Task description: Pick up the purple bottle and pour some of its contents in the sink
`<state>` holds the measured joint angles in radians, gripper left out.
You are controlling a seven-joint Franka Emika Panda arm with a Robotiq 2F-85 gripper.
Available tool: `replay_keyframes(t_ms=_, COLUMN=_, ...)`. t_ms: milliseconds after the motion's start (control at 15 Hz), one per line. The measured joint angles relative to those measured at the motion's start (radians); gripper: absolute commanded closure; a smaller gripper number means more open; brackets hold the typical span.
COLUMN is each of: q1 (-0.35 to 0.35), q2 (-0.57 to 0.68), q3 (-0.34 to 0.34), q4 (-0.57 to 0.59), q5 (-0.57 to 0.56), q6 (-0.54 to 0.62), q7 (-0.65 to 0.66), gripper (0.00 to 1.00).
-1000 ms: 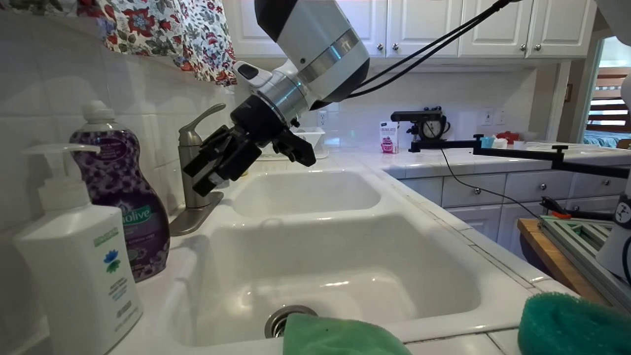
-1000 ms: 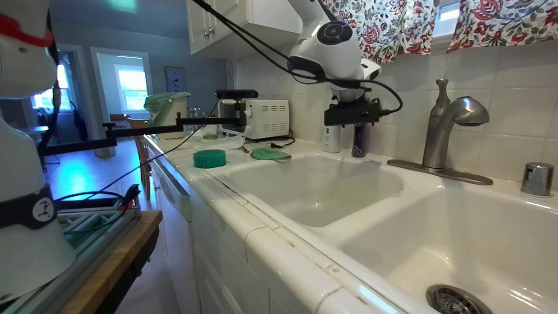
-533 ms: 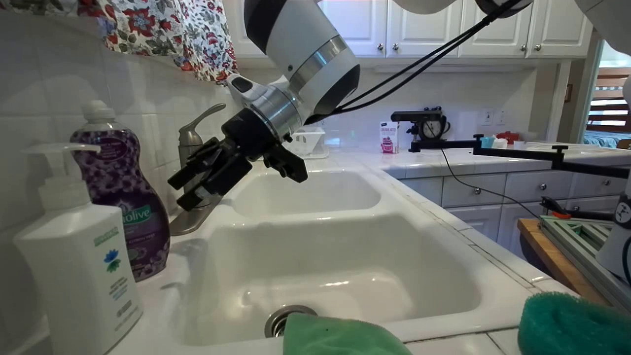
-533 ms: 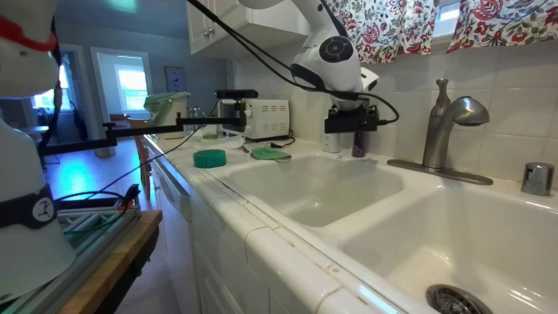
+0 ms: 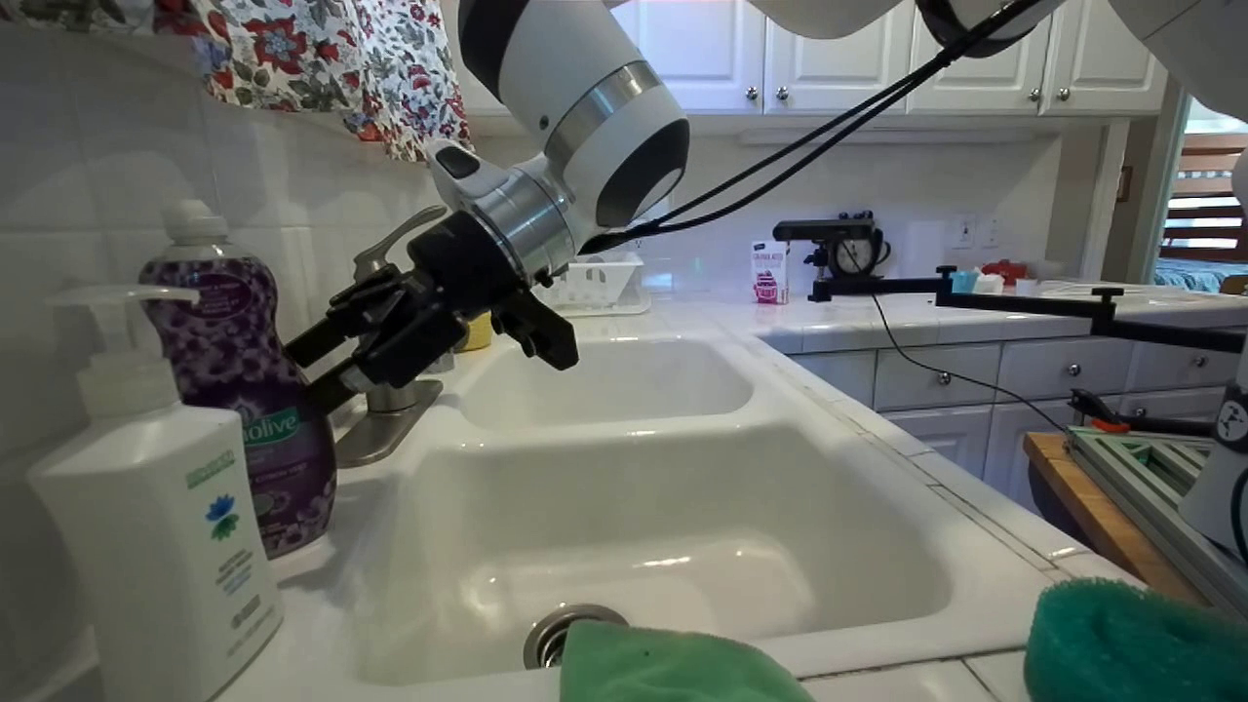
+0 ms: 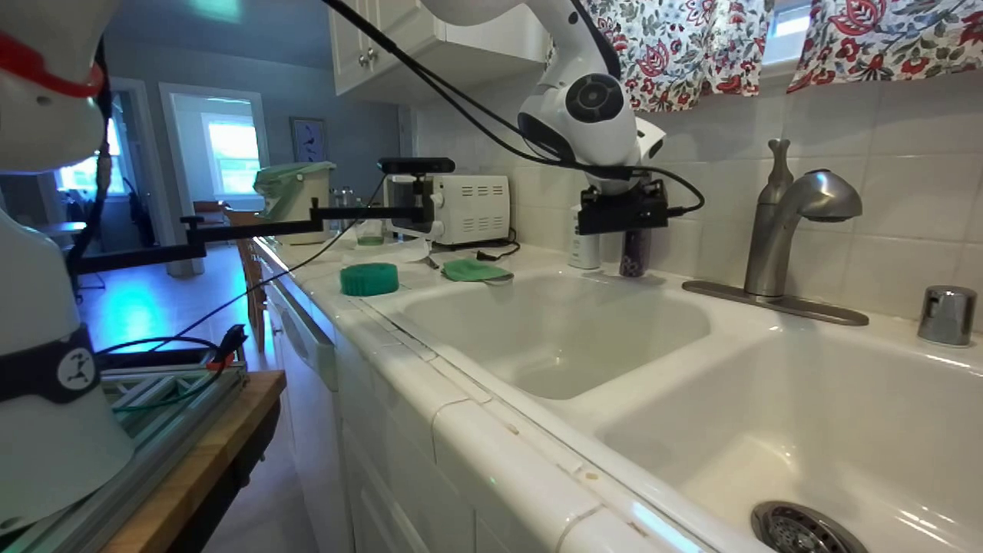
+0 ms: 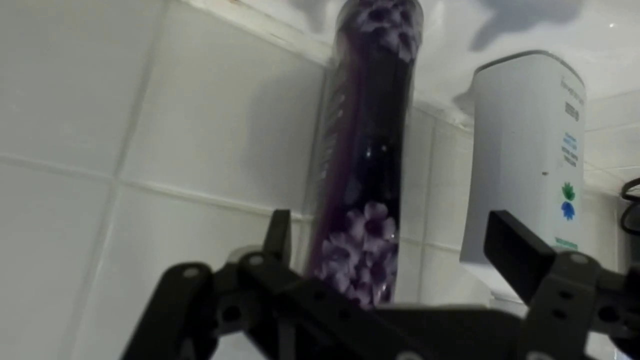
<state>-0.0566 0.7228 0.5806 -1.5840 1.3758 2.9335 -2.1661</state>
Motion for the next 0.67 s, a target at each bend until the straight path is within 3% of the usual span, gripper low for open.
replay_keyframes(t_ms=267, q1=-0.001, q2=0.022, q3=0.012, q4=0.026, q5=0.043, q6=0.0, q7=-0.064, gripper=0.32)
replay_keyframes(t_ms=333, q1=-0.001, q2=0.026, q3=0.014, q4=0.032, q5=0.056, q6=0.0, q7=-0.08, gripper=0.29)
replay_keyframes(t_ms=667, q1=-0.001, q2=0.038, q3=0.016, q4=0.06, q5=0.109, q6=-0.002, q7=-0.145, gripper=0.37)
